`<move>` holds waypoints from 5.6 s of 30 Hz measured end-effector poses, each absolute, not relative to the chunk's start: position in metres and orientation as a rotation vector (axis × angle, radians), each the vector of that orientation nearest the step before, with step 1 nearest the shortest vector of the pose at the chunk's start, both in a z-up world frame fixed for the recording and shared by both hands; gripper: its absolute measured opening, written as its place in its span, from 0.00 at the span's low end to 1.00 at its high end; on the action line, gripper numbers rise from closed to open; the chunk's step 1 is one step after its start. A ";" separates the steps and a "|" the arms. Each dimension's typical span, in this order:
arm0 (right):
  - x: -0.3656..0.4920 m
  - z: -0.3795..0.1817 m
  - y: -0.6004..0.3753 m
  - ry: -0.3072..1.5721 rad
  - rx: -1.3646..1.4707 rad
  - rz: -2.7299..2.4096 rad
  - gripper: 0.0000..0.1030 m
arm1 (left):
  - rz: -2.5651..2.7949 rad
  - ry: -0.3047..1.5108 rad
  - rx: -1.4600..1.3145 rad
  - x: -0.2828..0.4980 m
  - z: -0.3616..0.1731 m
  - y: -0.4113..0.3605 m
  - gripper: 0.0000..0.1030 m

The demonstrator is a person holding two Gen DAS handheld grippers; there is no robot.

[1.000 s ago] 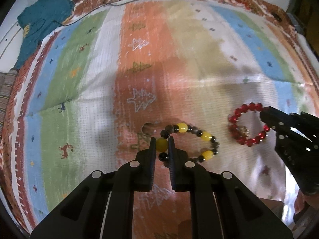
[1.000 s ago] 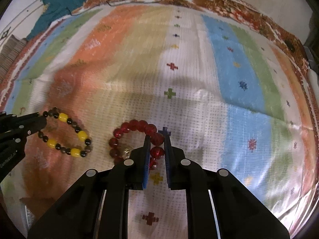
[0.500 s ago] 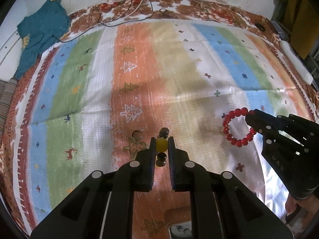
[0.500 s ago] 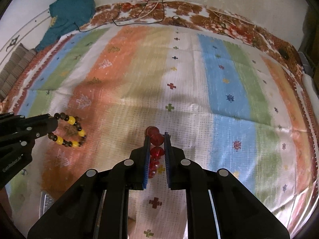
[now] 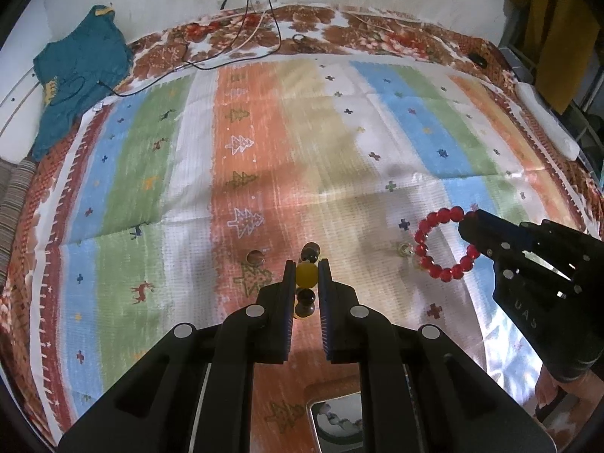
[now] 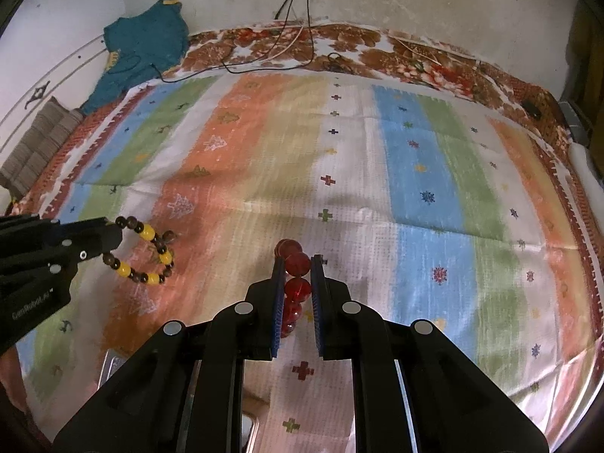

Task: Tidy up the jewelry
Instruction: 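Carry both held bracelets over the silver tin, then lower both bracelets into the silver tin and open both tools, then move the right tool toward the small gold ring on the cloth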

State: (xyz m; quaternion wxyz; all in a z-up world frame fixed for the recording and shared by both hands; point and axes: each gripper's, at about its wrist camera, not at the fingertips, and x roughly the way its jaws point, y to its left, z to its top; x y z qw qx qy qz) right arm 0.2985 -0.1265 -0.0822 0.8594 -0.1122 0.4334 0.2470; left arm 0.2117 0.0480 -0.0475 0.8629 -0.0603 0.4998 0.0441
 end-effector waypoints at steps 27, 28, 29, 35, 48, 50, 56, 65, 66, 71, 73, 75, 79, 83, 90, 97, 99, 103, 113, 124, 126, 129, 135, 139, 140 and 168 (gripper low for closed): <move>0.253 -0.057 -0.141 0.858 -0.195 0.593 0.14 | 0.049 0.948 -0.127 0.164 -0.012 0.027 0.11; 0.252 -0.057 -0.142 0.856 -0.194 0.594 0.14 | 0.046 0.945 -0.128 0.163 -0.011 0.027 0.11; 0.251 -0.056 -0.142 0.854 -0.194 0.596 0.14 | 0.043 0.943 -0.127 0.161 -0.011 0.026 0.11; 0.242 -0.052 -0.144 0.838 -0.193 0.610 0.14 | 0.029 0.924 -0.128 0.151 -0.005 0.023 0.11; 0.218 -0.042 -0.147 0.808 -0.195 0.656 0.14 | 0.013 0.897 -0.114 0.130 0.003 0.013 0.11; 0.214 -0.041 -0.147 0.805 -0.201 0.661 0.14 | 0.008 0.893 -0.115 0.126 0.004 0.012 0.11; 0.202 -0.041 -0.146 0.794 -0.230 0.663 0.14 | -0.005 0.885 -0.130 0.116 0.006 0.011 0.11; 0.189 -0.039 -0.150 0.794 -0.221 0.684 0.14 | -0.020 0.866 -0.128 0.096 0.009 0.005 0.11; 0.187 -0.039 -0.151 0.795 -0.221 0.685 0.14 | -0.021 0.865 -0.127 0.096 0.009 0.005 0.11; 0.177 -0.043 -0.153 0.802 -0.228 0.683 0.14 | -0.021 0.866 -0.126 0.088 0.008 0.003 0.11; 0.173 -0.043 -0.153 0.802 -0.233 0.686 0.14 | -0.020 0.864 -0.125 0.084 0.008 0.002 0.11; 0.169 -0.044 -0.154 0.802 -0.235 0.689 0.14 | -0.021 0.864 -0.130 0.079 0.007 0.003 0.11; 0.161 -0.044 -0.157 0.803 -0.234 0.695 0.14 | -0.022 0.861 -0.131 0.070 0.006 0.003 0.11; 0.154 -0.045 -0.161 0.804 -0.230 0.699 0.14 | -0.032 0.864 -0.131 0.064 0.005 0.000 0.11; 0.150 -0.050 -0.162 0.835 -0.241 0.687 0.14 | -0.006 0.895 -0.145 0.064 -0.001 0.002 0.11; 0.160 -0.049 -0.171 0.842 -0.201 0.640 0.26 | 0.030 0.905 -0.156 0.064 -0.002 0.009 0.31; 0.163 -0.050 -0.172 0.850 -0.195 0.633 0.28 | 0.031 0.904 -0.152 0.063 -0.002 0.009 0.33; 0.166 -0.051 -0.173 0.861 -0.186 0.624 0.36 | 0.044 0.906 -0.150 0.065 -0.003 0.011 0.41; 0.182 -0.055 -0.172 0.906 -0.156 0.595 0.47 | 0.116 0.918 -0.218 0.080 -0.009 0.038 0.57; 0.209 -0.066 -0.166 0.959 -0.170 0.560 0.61 | 0.186 0.957 -0.182 0.108 -0.021 0.046 0.68; 0.213 -0.068 -0.164 0.965 -0.183 0.554 0.63 | 0.199 0.972 -0.170 0.114 -0.025 0.047 0.69; 0.220 -0.072 -0.161 0.977 -0.198 0.541 0.65 | 0.217 0.983 -0.172 0.121 -0.028 0.053 0.70; 0.235 -0.081 -0.156 1.005 -0.219 0.516 0.65 | 0.248 1.011 -0.181 0.136 -0.037 0.064 0.72; 0.240 -0.087 -0.152 1.020 -0.235 0.508 0.65 | 0.264 1.030 -0.185 0.146 -0.043 0.068 0.72; 0.242 -0.089 -0.151 1.025 -0.240 0.506 0.65 | 0.265 1.032 -0.185 0.148 -0.044 0.069 0.72; 0.292 -0.118 -0.129 1.110 -0.273 0.473 0.65 | 0.249 1.135 -0.134 0.203 -0.079 0.076 0.73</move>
